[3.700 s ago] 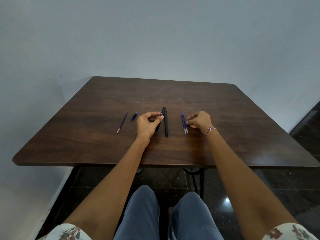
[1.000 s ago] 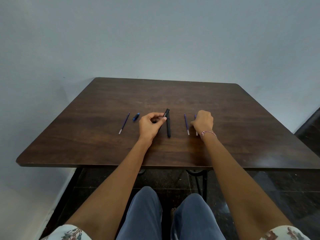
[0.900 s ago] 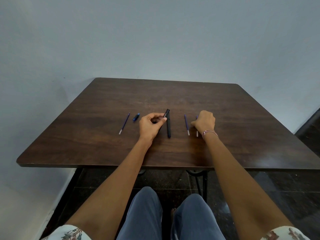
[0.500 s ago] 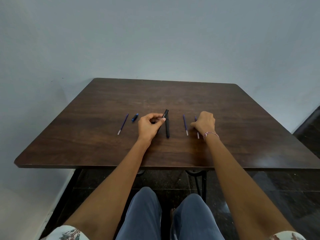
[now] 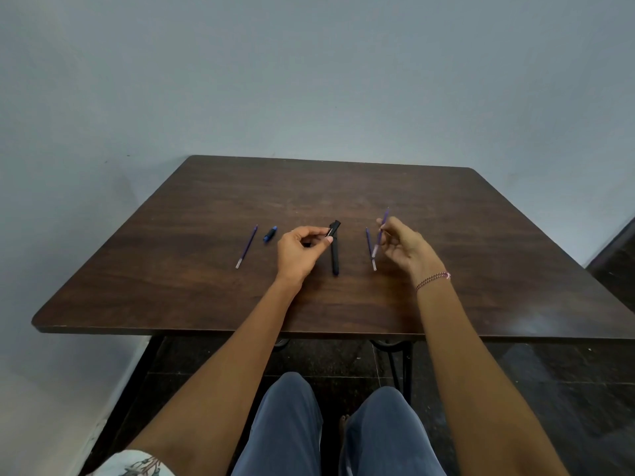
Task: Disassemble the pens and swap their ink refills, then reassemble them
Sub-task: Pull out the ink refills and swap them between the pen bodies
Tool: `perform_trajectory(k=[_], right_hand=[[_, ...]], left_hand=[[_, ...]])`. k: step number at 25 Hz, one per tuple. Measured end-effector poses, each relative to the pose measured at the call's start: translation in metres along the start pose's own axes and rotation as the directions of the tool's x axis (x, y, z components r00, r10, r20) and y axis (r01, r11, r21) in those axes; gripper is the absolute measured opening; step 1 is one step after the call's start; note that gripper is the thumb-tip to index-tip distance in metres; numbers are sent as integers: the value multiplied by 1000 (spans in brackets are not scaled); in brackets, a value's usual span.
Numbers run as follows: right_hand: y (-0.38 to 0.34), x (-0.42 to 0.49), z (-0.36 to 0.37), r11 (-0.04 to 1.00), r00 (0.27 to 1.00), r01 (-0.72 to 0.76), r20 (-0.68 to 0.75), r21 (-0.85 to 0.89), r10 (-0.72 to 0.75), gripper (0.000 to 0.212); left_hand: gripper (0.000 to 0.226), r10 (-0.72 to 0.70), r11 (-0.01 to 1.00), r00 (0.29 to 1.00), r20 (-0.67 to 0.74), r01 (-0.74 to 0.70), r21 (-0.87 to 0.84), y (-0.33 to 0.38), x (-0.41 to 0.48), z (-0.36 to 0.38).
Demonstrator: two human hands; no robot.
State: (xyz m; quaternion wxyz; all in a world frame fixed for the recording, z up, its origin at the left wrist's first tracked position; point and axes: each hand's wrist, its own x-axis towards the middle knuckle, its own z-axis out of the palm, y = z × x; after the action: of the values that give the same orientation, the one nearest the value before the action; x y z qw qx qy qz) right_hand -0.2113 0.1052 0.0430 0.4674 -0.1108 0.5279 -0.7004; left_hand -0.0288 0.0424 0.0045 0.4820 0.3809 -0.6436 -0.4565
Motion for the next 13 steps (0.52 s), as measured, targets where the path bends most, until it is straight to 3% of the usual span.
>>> perform_trajectory(k=[6, 13], right_hand=[[17, -3, 6, 934, 969, 235, 10, 270, -246, 14], [34, -1, 1, 874, 916, 399, -85, 276, -392, 19]], left_hand=[[21, 27, 1000, 999, 21, -27, 7, -3, 2, 1], [21, 49, 995, 997, 58, -54, 83, -6, 4, 1]])
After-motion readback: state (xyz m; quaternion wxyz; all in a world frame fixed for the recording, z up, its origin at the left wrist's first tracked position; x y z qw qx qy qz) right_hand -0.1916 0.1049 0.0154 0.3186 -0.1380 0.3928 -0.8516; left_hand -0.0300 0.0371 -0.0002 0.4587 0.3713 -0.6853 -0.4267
